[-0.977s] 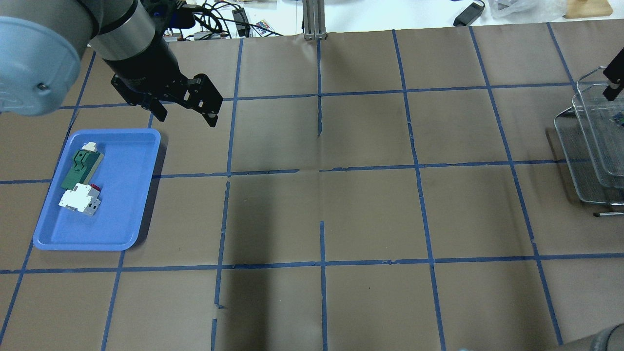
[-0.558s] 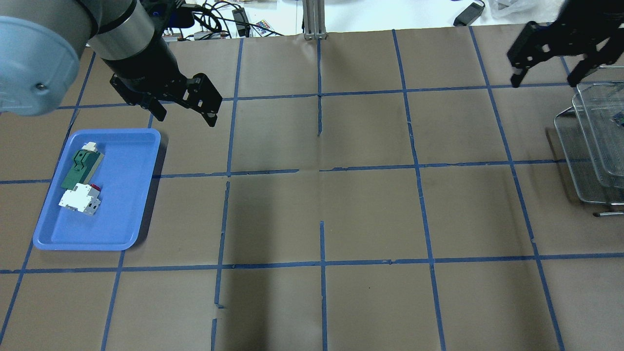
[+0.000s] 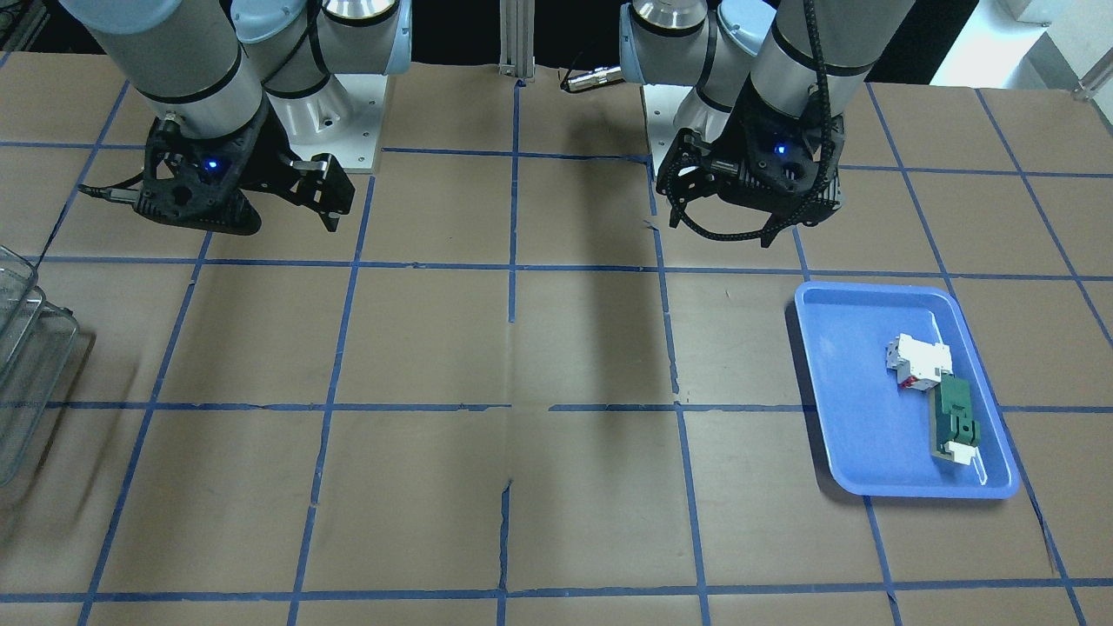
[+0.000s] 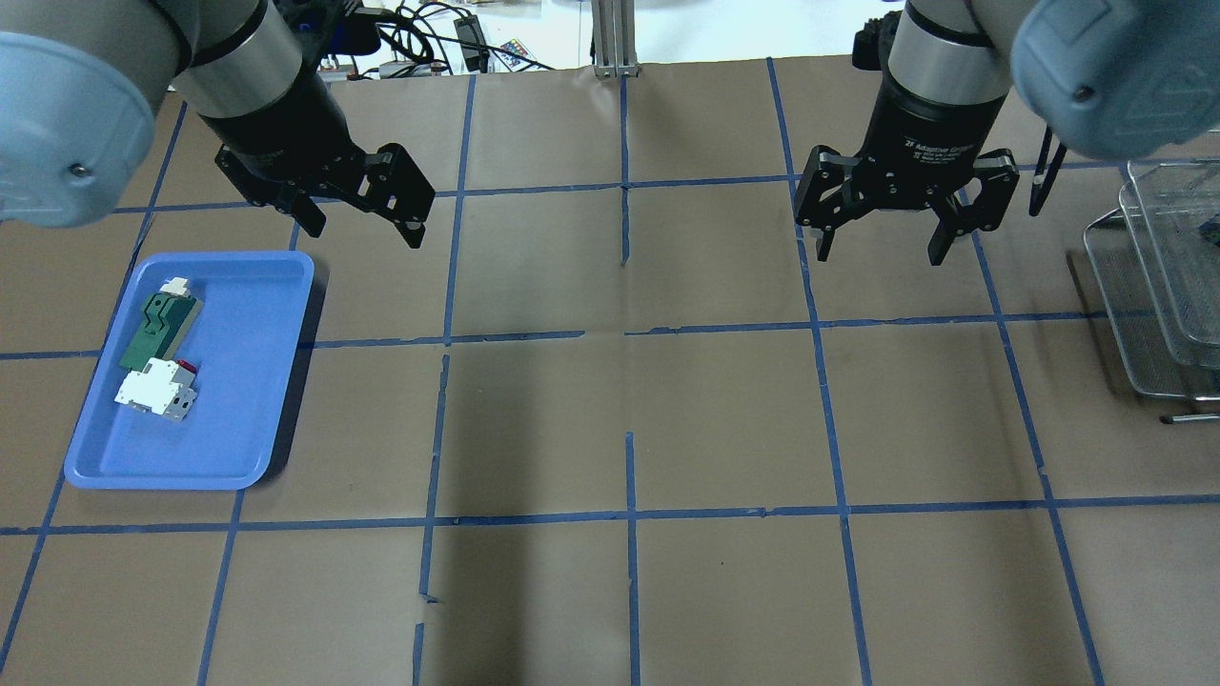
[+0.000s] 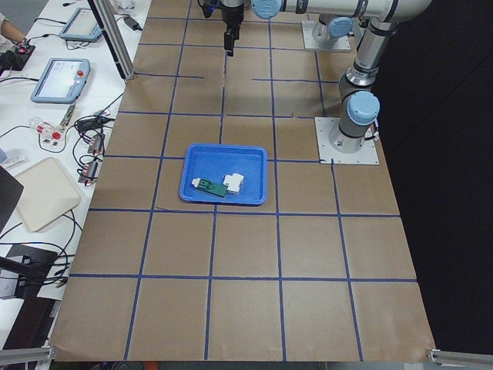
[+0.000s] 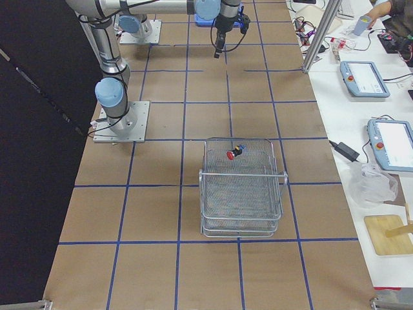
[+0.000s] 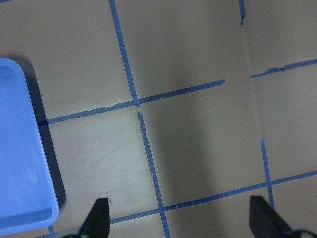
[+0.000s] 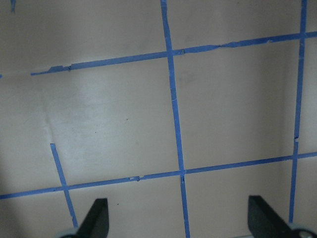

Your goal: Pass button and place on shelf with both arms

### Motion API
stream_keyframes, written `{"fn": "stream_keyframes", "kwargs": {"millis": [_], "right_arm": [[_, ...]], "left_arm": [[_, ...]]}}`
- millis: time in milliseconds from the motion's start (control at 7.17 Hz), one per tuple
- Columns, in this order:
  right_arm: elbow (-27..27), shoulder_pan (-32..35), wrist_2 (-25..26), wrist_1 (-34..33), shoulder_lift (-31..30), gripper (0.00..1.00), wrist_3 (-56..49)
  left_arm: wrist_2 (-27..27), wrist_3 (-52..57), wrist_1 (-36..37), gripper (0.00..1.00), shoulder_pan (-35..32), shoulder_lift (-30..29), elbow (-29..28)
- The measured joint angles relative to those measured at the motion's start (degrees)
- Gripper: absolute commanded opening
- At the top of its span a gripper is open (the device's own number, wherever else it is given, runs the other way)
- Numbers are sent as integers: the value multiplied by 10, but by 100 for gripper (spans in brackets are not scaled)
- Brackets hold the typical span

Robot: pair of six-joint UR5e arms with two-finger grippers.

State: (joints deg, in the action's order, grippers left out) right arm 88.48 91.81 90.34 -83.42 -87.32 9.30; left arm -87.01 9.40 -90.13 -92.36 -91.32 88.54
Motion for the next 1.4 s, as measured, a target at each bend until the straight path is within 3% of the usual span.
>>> {"fn": "stream_keyframes", "kwargs": {"millis": [419,1395], "right_arm": [[15,-32,0,-7,-23,100,-24],[37,-34,-7,-10,-43,100,-33]], "left_arm": [[0,0,-1,100,0,1,0],[1,-1,0,100,1,0,1]]}}
